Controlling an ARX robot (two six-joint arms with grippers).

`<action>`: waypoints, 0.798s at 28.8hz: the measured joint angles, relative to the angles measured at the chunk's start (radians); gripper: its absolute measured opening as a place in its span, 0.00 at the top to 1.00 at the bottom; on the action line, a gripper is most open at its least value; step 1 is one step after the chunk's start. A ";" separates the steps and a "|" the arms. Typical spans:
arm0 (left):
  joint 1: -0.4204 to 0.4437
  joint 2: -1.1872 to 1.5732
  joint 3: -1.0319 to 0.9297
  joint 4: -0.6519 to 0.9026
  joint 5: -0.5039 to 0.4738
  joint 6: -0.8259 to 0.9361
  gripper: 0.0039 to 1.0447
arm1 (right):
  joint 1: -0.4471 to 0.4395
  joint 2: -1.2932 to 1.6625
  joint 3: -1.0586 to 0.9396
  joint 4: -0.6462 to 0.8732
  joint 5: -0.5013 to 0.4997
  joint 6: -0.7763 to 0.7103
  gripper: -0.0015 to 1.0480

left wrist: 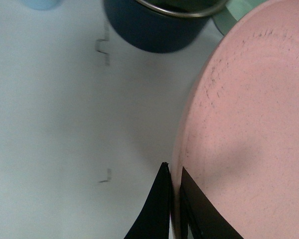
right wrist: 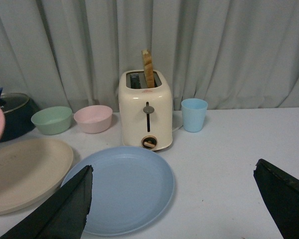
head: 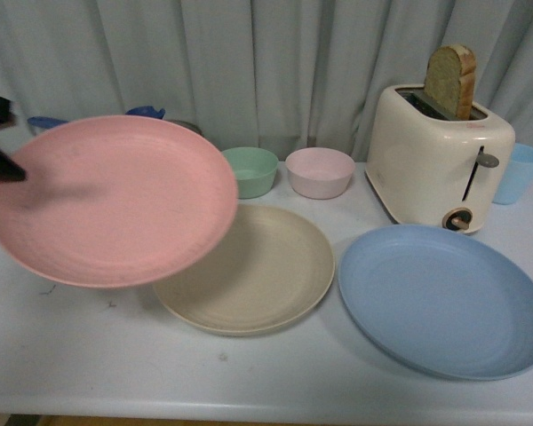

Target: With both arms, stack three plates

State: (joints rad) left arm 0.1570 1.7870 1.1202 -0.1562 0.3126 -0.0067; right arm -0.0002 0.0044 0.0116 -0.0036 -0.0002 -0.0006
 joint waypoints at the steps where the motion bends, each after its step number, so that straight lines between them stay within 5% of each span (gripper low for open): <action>1: -0.035 0.004 -0.004 0.002 -0.015 -0.015 0.98 | 0.000 0.000 0.000 0.000 0.000 0.000 0.06; 12: -0.214 0.067 -0.021 0.053 -0.078 -0.101 0.98 | 0.000 0.000 0.000 0.000 0.000 0.000 0.06; 23: -0.261 0.166 0.024 0.043 -0.110 -0.130 0.98 | 0.000 0.000 0.000 0.000 0.000 0.000 0.06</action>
State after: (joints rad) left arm -0.1036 1.9530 1.1442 -0.1131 0.2024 -0.1368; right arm -0.0002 0.0044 0.0116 -0.0032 -0.0002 -0.0006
